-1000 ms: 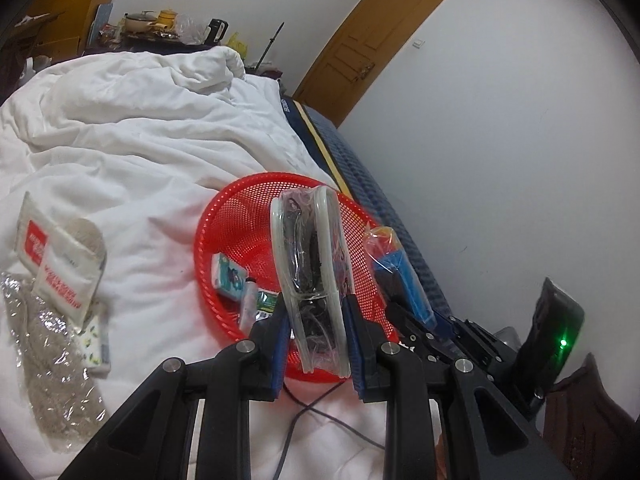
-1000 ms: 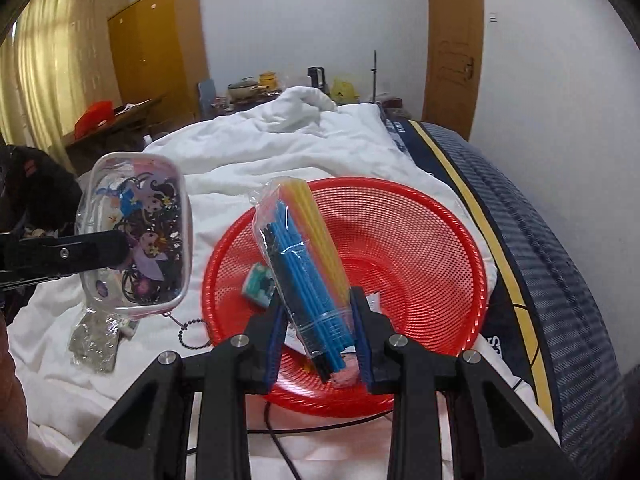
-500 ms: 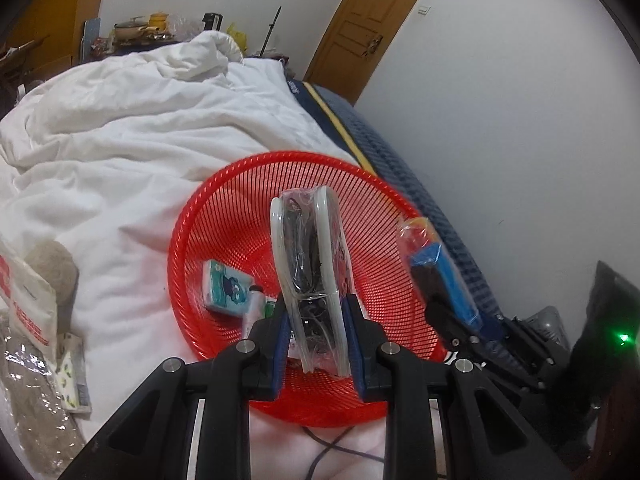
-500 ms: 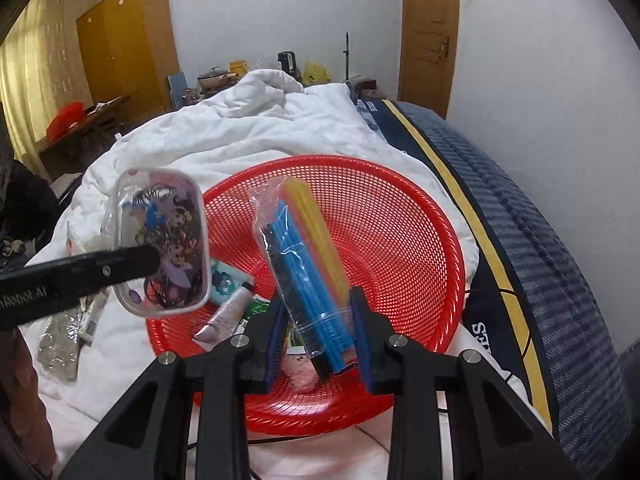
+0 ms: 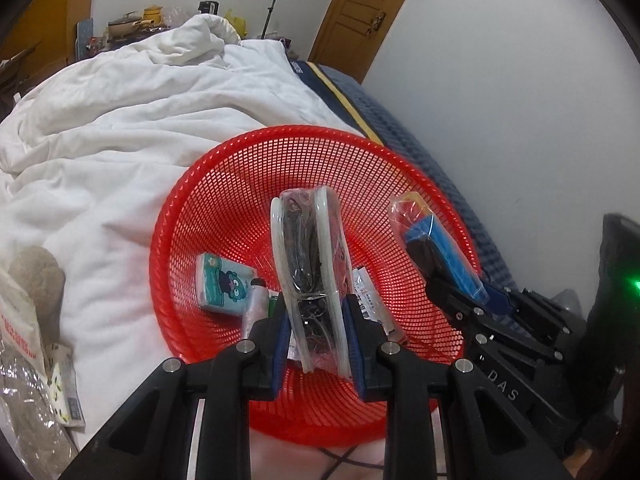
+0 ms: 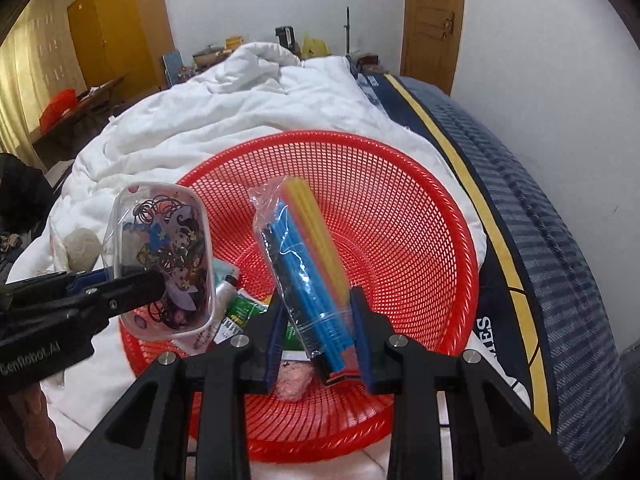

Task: Organize soft objects
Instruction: 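Lower and release the sticker box from the left tool while the right tool releases the straw bag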

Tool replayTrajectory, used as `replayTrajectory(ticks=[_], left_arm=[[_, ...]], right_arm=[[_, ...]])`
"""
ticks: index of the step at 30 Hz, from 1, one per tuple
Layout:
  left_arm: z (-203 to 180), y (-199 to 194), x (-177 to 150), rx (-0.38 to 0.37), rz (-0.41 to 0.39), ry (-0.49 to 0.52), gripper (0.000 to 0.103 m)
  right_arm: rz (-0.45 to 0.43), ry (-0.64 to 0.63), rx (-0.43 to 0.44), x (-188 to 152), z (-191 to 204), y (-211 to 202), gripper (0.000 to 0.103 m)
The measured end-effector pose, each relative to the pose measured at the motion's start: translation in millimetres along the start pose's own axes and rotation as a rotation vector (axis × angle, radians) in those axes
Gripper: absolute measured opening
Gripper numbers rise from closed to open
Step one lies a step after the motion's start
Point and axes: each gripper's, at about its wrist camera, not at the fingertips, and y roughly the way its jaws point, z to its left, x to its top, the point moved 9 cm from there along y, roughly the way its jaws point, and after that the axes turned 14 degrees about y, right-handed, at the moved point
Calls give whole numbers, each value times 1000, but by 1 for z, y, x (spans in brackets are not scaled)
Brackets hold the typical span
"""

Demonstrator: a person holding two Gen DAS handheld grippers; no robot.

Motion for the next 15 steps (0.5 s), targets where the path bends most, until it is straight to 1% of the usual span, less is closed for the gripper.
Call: replayTrajectory(ticks=[4, 7, 12, 15], left_arm=[[1, 15, 3, -6, 35, -16, 26], [3, 26, 4, 23, 54, -9, 26], [5, 40, -2, 51, 79, 2, 26], [6, 48, -8, 73, 91, 16, 26]], right_arm=[[53, 22, -18, 4, -10, 23, 30], [86, 44, -31, 2, -19, 41, 30], [103, 41, -54, -5, -22, 57, 30], [98, 11, -81, -9, -18, 61, 30]])
